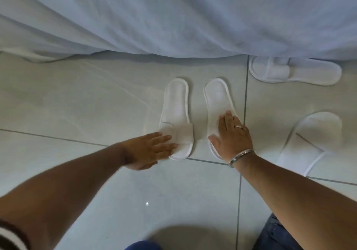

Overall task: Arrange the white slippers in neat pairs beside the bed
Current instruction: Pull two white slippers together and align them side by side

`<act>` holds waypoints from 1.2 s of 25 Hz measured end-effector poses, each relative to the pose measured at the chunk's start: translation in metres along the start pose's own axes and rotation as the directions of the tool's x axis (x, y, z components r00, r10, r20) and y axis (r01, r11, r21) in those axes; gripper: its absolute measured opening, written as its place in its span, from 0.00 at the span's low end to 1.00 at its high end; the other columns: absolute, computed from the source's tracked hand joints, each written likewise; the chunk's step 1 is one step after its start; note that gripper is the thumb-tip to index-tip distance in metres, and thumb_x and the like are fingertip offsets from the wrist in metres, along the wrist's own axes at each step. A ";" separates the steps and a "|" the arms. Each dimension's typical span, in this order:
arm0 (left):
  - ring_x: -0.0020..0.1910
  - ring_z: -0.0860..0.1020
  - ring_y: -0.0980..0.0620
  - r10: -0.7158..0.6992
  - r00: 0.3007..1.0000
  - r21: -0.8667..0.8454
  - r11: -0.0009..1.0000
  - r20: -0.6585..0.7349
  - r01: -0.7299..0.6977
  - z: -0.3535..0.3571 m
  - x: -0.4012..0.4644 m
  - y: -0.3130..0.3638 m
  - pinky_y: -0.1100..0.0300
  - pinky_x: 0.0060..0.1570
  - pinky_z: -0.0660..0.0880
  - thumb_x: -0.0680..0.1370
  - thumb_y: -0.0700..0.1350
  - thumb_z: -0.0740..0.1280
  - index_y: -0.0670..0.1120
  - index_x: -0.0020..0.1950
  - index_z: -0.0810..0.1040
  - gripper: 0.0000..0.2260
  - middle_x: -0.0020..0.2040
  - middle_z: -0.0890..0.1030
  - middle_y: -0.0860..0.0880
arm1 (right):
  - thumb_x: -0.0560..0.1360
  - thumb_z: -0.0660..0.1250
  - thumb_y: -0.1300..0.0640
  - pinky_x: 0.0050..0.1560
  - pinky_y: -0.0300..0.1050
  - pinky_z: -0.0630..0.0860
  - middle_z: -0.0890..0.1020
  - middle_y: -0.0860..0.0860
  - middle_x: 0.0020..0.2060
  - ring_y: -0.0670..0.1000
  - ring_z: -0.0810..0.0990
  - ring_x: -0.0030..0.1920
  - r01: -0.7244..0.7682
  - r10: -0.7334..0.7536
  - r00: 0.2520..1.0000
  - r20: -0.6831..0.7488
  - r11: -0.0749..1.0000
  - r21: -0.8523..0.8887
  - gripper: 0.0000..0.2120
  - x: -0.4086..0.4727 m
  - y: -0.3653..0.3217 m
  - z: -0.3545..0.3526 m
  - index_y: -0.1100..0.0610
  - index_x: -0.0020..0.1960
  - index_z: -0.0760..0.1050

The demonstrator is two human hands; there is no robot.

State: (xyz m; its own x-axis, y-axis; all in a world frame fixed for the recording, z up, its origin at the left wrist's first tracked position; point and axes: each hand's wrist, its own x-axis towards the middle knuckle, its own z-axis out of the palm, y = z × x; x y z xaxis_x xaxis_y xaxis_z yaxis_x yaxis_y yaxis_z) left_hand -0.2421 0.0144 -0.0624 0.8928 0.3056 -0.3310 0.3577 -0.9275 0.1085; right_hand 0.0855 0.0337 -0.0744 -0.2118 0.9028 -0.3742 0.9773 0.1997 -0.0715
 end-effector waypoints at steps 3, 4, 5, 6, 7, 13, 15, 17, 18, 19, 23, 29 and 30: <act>0.77 0.57 0.40 -0.081 0.991 -0.092 0.993 -0.102 0.072 -0.001 0.010 0.021 0.40 0.73 0.60 0.78 0.51 0.62 0.47 0.74 0.67 0.25 0.78 0.62 0.44 | 0.71 0.57 0.36 0.50 0.57 0.75 0.69 0.66 0.69 0.65 0.74 0.60 -0.009 0.009 1.000 0.015 1.000 -0.015 0.38 0.009 -0.013 -0.008 0.66 0.68 0.66; 0.78 0.57 0.40 -0.214 0.964 -0.140 0.971 -0.157 0.193 -0.006 0.018 0.024 0.41 0.73 0.60 0.78 0.53 0.62 0.46 0.76 0.65 0.27 0.78 0.61 0.43 | 0.71 0.56 0.35 0.51 0.57 0.75 0.69 0.65 0.69 0.65 0.74 0.60 -0.019 0.018 1.000 -0.001 1.000 -0.024 0.39 0.010 -0.013 -0.010 0.65 0.68 0.66; 0.78 0.55 0.40 -0.396 0.900 -0.213 0.910 -0.181 0.357 -0.011 0.027 0.024 0.41 0.73 0.59 0.78 0.56 0.62 0.45 0.77 0.62 0.30 0.79 0.59 0.42 | 0.71 0.54 0.35 0.54 0.57 0.74 0.69 0.64 0.69 0.65 0.74 0.62 -0.019 0.018 0.999 -0.026 0.999 -0.026 0.39 0.011 -0.013 -0.012 0.65 0.69 0.66; 0.79 0.53 0.41 -0.573 0.809 -0.296 0.802 -0.134 0.519 -0.017 0.036 0.023 0.41 0.74 0.58 0.78 0.60 0.60 0.44 0.79 0.56 0.35 0.80 0.55 0.42 | 0.71 0.54 0.35 0.58 0.58 0.73 0.68 0.64 0.70 0.66 0.72 0.64 -0.002 0.001 0.999 -0.051 1.000 -0.017 0.39 0.011 -0.011 -0.013 0.64 0.70 0.65; 0.79 0.49 0.42 -0.701 0.713 -0.356 0.673 -0.027 0.648 -0.019 0.044 0.021 0.42 0.76 0.55 0.77 0.65 0.58 0.43 0.80 0.50 0.39 0.81 0.49 0.42 | 0.71 0.54 0.35 0.62 0.59 0.70 0.67 0.63 0.71 0.66 0.70 0.67 0.036 -0.037 0.997 -0.070 0.999 -0.009 0.39 0.009 -0.008 -0.013 0.63 0.71 0.65; 0.79 0.39 0.45 -0.737 0.660 -0.338 0.589 0.148 0.734 -0.002 0.042 0.015 0.42 0.77 0.43 0.69 0.75 0.57 0.48 0.80 0.38 0.51 0.80 0.38 0.47 | 0.65 0.60 0.33 0.73 0.57 0.60 0.60 0.60 0.75 0.62 0.59 0.75 0.265 -0.266 0.964 0.004 0.964 0.017 0.45 -0.004 0.001 -0.001 0.56 0.74 0.56; 0.79 0.41 0.44 -0.662 0.739 -0.272 0.693 0.126 0.668 0.001 0.024 0.007 0.43 0.77 0.45 0.70 0.75 0.57 0.48 0.80 0.39 0.51 0.81 0.40 0.46 | 0.62 0.65 0.31 0.73 0.56 0.57 0.57 0.60 0.76 0.62 0.55 0.76 0.272 -0.273 0.961 0.033 0.962 0.033 0.50 -0.008 -0.011 0.000 0.56 0.75 0.53; 0.79 0.45 0.43 -0.604 0.789 -0.206 0.762 0.116 0.614 0.001 0.000 -0.005 0.44 0.77 0.49 0.71 0.72 0.59 0.47 0.80 0.43 0.48 0.81 0.43 0.44 | 0.62 0.67 0.31 0.72 0.55 0.58 0.52 0.59 0.77 0.62 0.51 0.76 0.242 -0.248 0.968 0.040 0.963 0.117 0.52 -0.010 -0.036 0.000 0.55 0.76 0.50; 0.79 0.47 0.42 -0.593 0.798 -0.193 0.775 0.109 0.602 0.002 -0.013 -0.011 0.44 0.77 0.51 0.72 0.70 0.61 0.47 0.81 0.47 0.46 0.81 0.45 0.43 | 0.63 0.68 0.32 0.72 0.54 0.59 0.50 0.58 0.78 0.62 0.48 0.77 0.225 -0.237 0.970 0.052 0.959 0.173 0.52 -0.009 -0.051 0.000 0.54 0.76 0.48; 0.79 0.49 0.43 -0.587 0.803 -0.203 0.778 0.104 0.594 0.003 -0.027 -0.015 0.45 0.77 0.53 0.73 0.68 0.63 0.47 0.80 0.50 0.44 0.81 0.46 0.43 | 0.64 0.68 0.34 0.71 0.54 0.60 0.48 0.58 0.78 0.61 0.46 0.77 0.221 -0.241 0.968 0.067 0.950 0.222 0.52 -0.007 -0.067 0.000 0.54 0.77 0.47; 0.79 0.49 0.48 -0.552 0.817 -0.268 0.772 0.164 0.576 0.008 -0.068 -0.030 0.52 0.77 0.53 0.71 0.68 0.66 0.47 0.80 0.49 0.47 0.81 0.44 0.45 | 0.66 0.72 0.41 0.73 0.54 0.58 0.45 0.58 0.78 0.60 0.42 0.77 0.272 -0.302 0.949 0.092 0.930 0.249 0.50 0.013 -0.110 -0.003 0.58 0.76 0.48; 0.79 0.44 0.45 -0.682 0.700 -0.183 0.676 0.211 0.714 0.018 -0.108 -0.054 0.50 0.77 0.42 0.69 0.68 0.70 0.48 0.80 0.47 0.51 0.81 0.43 0.45 | 0.64 0.72 0.38 0.74 0.55 0.49 0.50 0.61 0.77 0.63 0.49 0.76 0.331 -0.333 0.943 -0.010 0.935 0.124 0.51 0.043 -0.170 -0.004 0.57 0.76 0.52; 0.79 0.44 0.45 -0.686 0.691 -0.170 0.671 0.226 0.722 0.018 -0.111 -0.058 0.49 0.77 0.43 0.68 0.67 0.71 0.48 0.80 0.48 0.51 0.81 0.43 0.45 | 0.64 0.72 0.37 0.74 0.54 0.49 0.50 0.61 0.77 0.62 0.49 0.76 0.342 -0.344 0.939 -0.004 0.932 0.119 0.51 0.047 -0.176 -0.004 0.57 0.77 0.51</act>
State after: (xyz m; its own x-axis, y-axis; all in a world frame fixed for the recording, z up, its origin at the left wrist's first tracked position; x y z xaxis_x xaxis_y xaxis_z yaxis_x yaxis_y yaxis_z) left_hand -0.3673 0.0302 -0.0490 0.3095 0.7991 -0.5154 0.9309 -0.3651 -0.0071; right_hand -0.0965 0.0425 -0.0753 -0.5349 0.7807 -0.3230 0.8398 0.4492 -0.3050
